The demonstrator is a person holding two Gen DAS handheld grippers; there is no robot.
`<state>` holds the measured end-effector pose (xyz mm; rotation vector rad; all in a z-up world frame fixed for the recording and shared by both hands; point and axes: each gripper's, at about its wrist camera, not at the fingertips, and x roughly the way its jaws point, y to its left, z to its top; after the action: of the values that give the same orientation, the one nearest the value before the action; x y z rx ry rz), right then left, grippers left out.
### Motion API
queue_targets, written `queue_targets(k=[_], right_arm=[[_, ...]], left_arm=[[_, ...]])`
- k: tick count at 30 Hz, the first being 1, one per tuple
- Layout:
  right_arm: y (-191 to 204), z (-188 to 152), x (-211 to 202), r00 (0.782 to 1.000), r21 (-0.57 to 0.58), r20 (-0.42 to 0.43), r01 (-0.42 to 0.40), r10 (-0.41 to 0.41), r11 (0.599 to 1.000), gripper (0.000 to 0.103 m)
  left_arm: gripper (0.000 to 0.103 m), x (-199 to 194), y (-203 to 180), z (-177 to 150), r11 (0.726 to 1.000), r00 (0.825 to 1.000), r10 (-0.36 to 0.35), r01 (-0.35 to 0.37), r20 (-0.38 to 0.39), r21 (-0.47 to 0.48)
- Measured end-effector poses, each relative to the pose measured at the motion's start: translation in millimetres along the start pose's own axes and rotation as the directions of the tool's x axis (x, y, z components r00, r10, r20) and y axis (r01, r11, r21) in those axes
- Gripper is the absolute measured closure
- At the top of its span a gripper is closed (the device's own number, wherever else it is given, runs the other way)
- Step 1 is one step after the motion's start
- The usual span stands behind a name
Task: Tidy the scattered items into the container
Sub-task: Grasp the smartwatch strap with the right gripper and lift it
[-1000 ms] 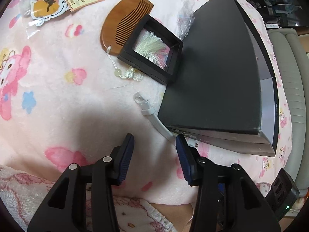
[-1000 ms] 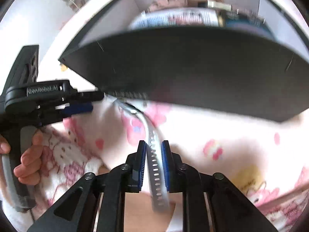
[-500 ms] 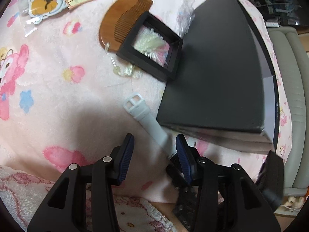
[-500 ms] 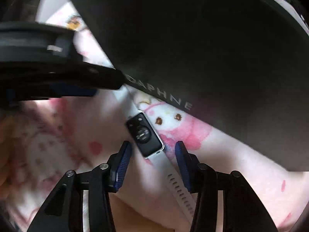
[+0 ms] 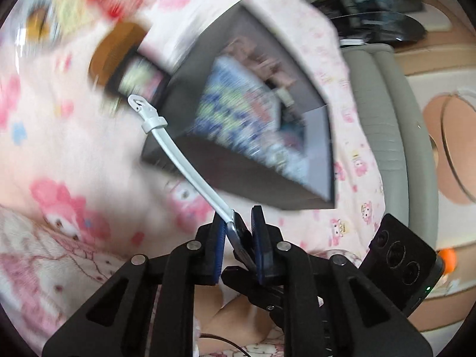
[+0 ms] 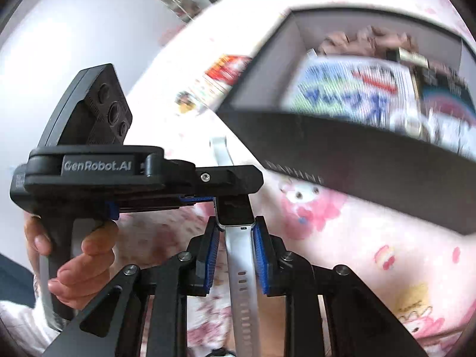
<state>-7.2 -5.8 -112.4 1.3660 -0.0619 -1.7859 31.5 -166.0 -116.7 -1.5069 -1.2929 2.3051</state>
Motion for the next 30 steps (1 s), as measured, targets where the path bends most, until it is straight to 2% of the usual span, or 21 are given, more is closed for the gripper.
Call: queue_targets(k=[1,2,5,7,8,9,10,12,13,15,17,18,20,23,24,25,26,28,30], right_arm=[[7,5,-11,1.0,-0.027,0.022,0.0,0.0,1.0,0.083],[11,10,-19,0.999,-0.049,0.037,0.002,0.0,0.999,0.083],[12,35,-39,0.995,-0.106,0.075,0.067,-0.059,0.992,0.084],[-44,63,-95,0.987,-0.103,0.082,0.144,-0.136,0.984,0.084],[-66,44,-126,0.987,-0.088,0.085,0.147,-0.14,0.985,0.083],[-80,49,-124,0.989,-0.067,0.085,0.131,-0.125,0.989,0.084],[-94,55,-139,0.991,-0.035,0.081,0.106,-0.103,0.994,0.084],[-100,68,-146,0.995,0.017,0.063,0.081,-0.082,0.997,0.084],[-96,75,-152,0.995,0.049,0.045,0.086,-0.089,0.995,0.084],[-120,83,-142,0.992,0.089,0.024,0.12,-0.123,0.989,0.083],[-129,77,-131,0.994,0.122,0.032,0.103,-0.108,0.987,0.083],[-135,71,-139,0.994,0.14,0.042,0.091,-0.097,0.986,0.083],[-150,67,-130,0.996,0.188,0.033,0.072,-0.08,0.98,0.083],[-161,65,-129,0.991,0.211,0.017,0.125,-0.132,0.97,0.083],[-164,64,-131,0.989,0.211,0.015,0.144,-0.15,0.967,0.083],[-164,63,-126,0.987,0.221,0.017,0.151,-0.159,0.964,0.083],[-168,63,-122,0.987,0.232,0.022,0.152,-0.161,0.961,0.083],[-172,59,-127,0.984,0.258,0.033,0.162,-0.177,0.952,0.083],[-173,58,-125,0.981,0.263,0.031,0.178,-0.192,0.948,0.083]], left_arm=[[0.09,-7,-16,-2,0.999,1.0,0.004,-0.005,0.022,0.04],[0.092,13,-58,9,0.997,0.999,0.01,-0.013,0.039,0.079],[0.095,-8,-119,23,0.981,0.989,0.079,-0.1,0.125,0.168],[0.095,21,-156,45,0.97,0.983,0.108,-0.137,0.15,0.201],[0.095,29,-160,48,0.968,0.985,0.108,-0.136,0.138,0.213],[0.095,51,-167,60,0.963,0.983,0.122,-0.15,0.135,0.223],[0.095,56,-172,65,0.955,0.977,0.156,-0.187,0.145,0.231],[0.094,79,-173,78,0.937,0.964,0.219,-0.252,0.152,0.242],[0.093,90,-165,87,0.936,0.962,0.234,-0.261,0.138,0.234],[0.093,119,-157,106,0.942,0.962,0.257,-0.27,0.091,0.198],[0.093,140,-155,115,0.926,0.947,0.311,-0.321,0.079,0.198],[0.093,145,-149,120,0.92,0.942,0.329,-0.336,0.069,0.201],[0.092,167,-135,128,0.922,0.937,0.349,-0.344,0.001,0.178],[0.082,183,-121,132,0.924,0.93,0.362,-0.348,-0.067,0.158],[0.078,181,-119,132,0.929,0.932,0.352,-0.338,-0.083,0.149],[0.069,178,-118,134,0.937,0.938,0.333,-0.318,-0.093,0.145],[0.064,174,-118,133,0.947,0.949,0.299,-0.282,-0.098,0.152],[0.063,164,-122,131,0.951,0.959,0.268,-0.248,-0.088,0.187],[0.063,148,-121,128,0.939,0.959,0.279,-0.262,-0.049,0.221]])
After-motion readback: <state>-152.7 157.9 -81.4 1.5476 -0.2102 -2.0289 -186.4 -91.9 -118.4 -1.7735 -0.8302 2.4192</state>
